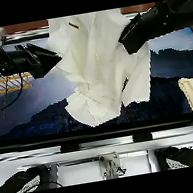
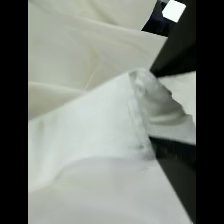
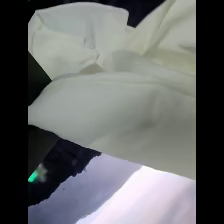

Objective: Fold the shirts.

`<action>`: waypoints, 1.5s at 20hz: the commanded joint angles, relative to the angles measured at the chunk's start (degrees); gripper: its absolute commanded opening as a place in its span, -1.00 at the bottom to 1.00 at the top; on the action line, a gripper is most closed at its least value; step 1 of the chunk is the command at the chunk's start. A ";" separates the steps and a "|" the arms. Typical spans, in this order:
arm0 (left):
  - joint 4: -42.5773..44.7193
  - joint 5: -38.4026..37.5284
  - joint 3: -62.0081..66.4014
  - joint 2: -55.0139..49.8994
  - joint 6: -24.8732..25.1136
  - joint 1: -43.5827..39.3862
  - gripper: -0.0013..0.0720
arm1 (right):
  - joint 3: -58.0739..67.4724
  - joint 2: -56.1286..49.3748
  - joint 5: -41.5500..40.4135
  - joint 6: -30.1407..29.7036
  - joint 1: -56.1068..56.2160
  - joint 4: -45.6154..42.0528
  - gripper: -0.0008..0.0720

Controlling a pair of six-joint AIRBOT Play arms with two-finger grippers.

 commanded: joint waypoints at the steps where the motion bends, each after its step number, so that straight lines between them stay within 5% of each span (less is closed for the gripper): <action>1: 0.20 5.97 0.90 0.44 -1.31 -0.09 0.76 | 0.07 1.25 -0.33 3.28 0.00 1.97 -0.77; 8: 1.79 6.58 8.57 2.01 -1.29 -0.02 0.76 | 0.07 4.66 -11.45 15.91 -0.04 -15.72 -0.77; 13: 3.13 6.51 9.66 3.65 -1.31 -0.02 0.73 | 0.07 8.83 -13.00 31.58 -0.37 -50.64 -0.77; 15: 3.10 6.54 9.68 3.93 -2.14 -0.04 0.73 | 0.11 10.01 -10.58 33.86 -4.42 -57.53 -0.77; 21: 3.10 6.49 9.68 4.11 -4.33 -0.04 0.73 | 0.11 11.74 -9.22 40.83 -26.77 -56.96 -0.77; 30: 3.08 5.42 9.68 4.13 -8.04 -0.04 0.73 | 0.13 11.30 -14.27 43.41 -49.79 -53.09 -0.77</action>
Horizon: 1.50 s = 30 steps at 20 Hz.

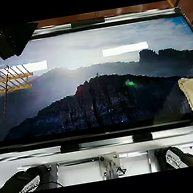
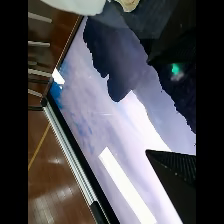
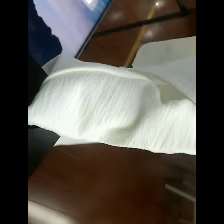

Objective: Fold the shirts.

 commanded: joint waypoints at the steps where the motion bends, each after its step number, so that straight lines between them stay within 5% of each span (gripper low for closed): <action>1: 0.00 -0.48 0.02 0.09 -2.25 0.00 0.73 | 0.04 -0.57 -1.40 0.79 -9.22 3.30 -0.77; 7: -0.20 -0.46 0.04 1.51 -2.69 -0.04 0.73 | 0.04 -3.93 -2.01 0.70 -20.50 15.41 -0.77; 23: -0.17 -2.19 0.20 6.03 -10.40 -0.04 0.70 | 0.04 -7.56 -18.43 -0.46 -33.24 16.83 -0.77; 30: 1.77 0.63 0.15 3.08 -10.32 -0.04 0.70 | 0.04 -8.09 -4.85 -23.43 -24.15 45.09 -0.78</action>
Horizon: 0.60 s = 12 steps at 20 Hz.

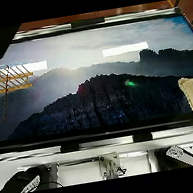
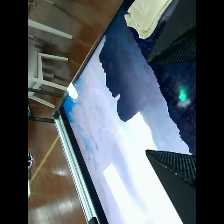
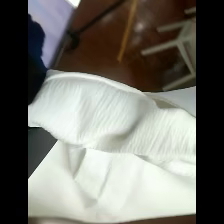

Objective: Fold the shirts.

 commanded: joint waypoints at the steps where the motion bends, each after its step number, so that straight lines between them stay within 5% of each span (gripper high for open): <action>1: 0.61 4.24 -0.02 -2.19 -0.07 -0.02 0.69 | 0.07 0.04 7.69 -12.66 8.61 14.51 -0.77; 6: -0.20 11.47 -0.02 -4.48 3.78 -0.63 0.43 | 0.04 -0.04 12.39 -18.53 34.73 22.64 -0.77; 12: -0.02 11.78 0.00 -4.98 16.41 -4.63 0.75 | 0.00 -3.43 15.21 -19.52 66.73 20.04 -0.77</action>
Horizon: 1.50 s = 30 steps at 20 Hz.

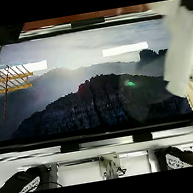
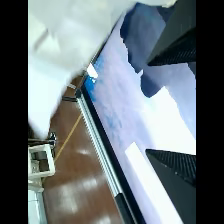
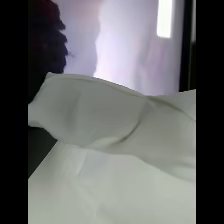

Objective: Fold the shirts.

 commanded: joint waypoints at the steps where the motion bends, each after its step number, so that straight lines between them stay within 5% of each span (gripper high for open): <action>1: 0.48 1.60 0.02 -0.26 6.88 -1.49 0.75 | -0.02 -2.99 3.02 -1.22 17.11 -1.09 -0.77; 6: 4.02 7.19 0.02 -0.28 7.67 -1.36 0.69 | -0.02 -7.72 4.04 -2.56 27.41 -3.28 -0.77; 9: 4.02 7.17 0.00 -0.83 8.13 -1.79 0.92 | 0.00 -9.29 3.78 -5.09 29.90 -3.19 -0.77; 18: 4.02 7.41 0.00 -7.74 10.47 -4.39 0.90 | 0.00 -10.05 2.56 -8.04 32.44 -0.96 -0.77; 24: 4.02 17.05 0.00 -9.92 10.47 -7.72 0.87 | 0.00 -10.08 4.24 -8.07 32.44 0.22 -0.77; 26: 4.02 17.88 0.00 -10.69 10.47 -8.20 0.51 | 0.00 -10.05 4.24 -8.07 32.44 0.81 -0.77; 28: 4.02 17.86 0.00 -11.47 10.45 -8.20 0.39 | 0.00 -10.05 4.22 -8.09 32.44 0.79 -0.77; 30: 4.02 17.88 0.00 -12.00 10.45 -8.20 -0.13 | 0.00 -10.05 4.20 -8.15 32.44 0.81 -0.77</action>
